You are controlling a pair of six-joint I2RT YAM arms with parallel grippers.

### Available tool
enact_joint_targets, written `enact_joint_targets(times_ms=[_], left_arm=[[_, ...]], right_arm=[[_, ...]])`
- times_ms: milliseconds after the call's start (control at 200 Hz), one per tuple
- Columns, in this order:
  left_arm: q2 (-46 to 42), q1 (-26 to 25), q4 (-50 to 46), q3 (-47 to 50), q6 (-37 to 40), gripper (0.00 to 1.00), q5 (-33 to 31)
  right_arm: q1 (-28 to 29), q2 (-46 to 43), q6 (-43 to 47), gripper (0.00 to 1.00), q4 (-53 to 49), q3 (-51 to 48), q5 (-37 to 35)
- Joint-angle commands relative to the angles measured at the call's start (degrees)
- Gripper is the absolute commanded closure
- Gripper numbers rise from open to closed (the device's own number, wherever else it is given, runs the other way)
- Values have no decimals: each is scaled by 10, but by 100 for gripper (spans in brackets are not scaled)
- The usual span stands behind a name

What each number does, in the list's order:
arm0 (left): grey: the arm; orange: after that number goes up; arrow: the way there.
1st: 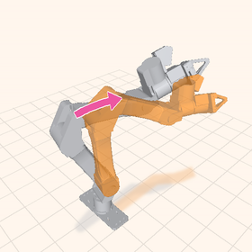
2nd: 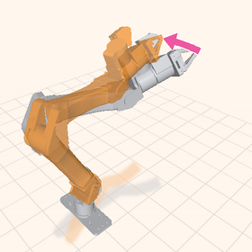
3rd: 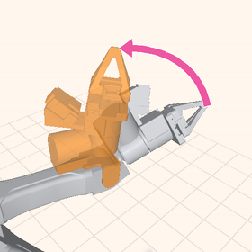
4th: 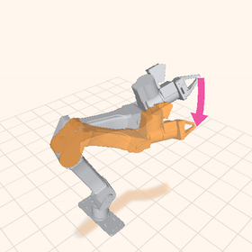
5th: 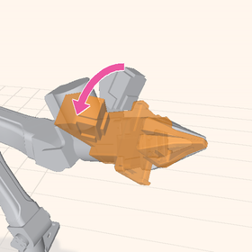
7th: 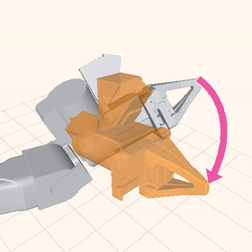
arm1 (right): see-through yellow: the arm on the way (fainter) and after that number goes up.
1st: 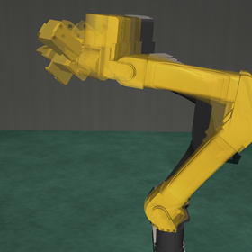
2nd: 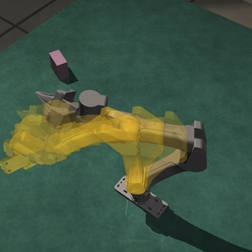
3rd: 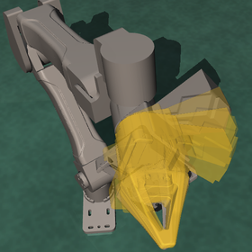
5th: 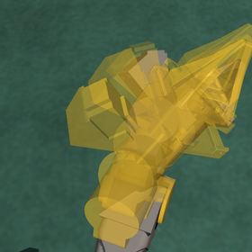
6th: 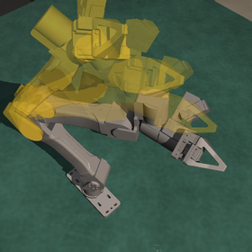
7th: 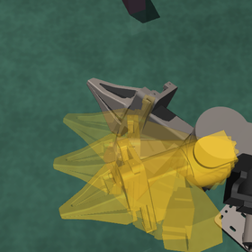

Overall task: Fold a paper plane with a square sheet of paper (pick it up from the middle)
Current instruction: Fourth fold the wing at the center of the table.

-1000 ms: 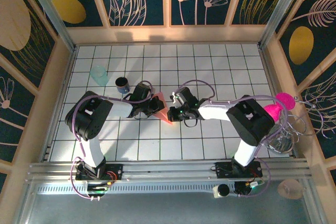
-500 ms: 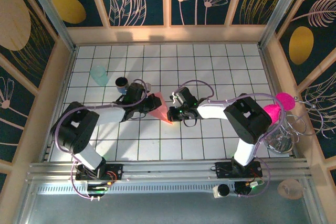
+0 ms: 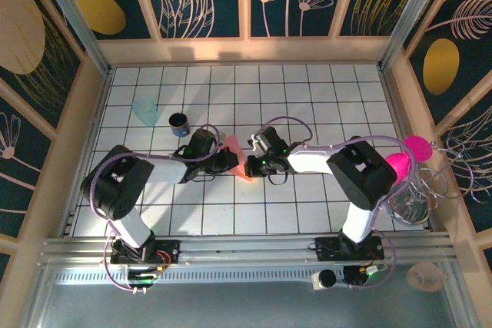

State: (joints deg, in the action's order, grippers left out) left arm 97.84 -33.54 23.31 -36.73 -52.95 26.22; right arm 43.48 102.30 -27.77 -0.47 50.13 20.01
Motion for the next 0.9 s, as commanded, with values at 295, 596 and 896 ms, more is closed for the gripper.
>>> enact_joint_targets(times_ms=[295,596,896], left_arm=[[55,-12,-45,-48,14,95,-2],[65,-7,-126,-71,37,96,-81],[91,60,-132,-97,80,96,-73]], right_arm=[[1,44,3,100,-69,-11,-35],[2,43,19,100,-108,-31,-67],[2,43,26,100,-126,-44,-85]])
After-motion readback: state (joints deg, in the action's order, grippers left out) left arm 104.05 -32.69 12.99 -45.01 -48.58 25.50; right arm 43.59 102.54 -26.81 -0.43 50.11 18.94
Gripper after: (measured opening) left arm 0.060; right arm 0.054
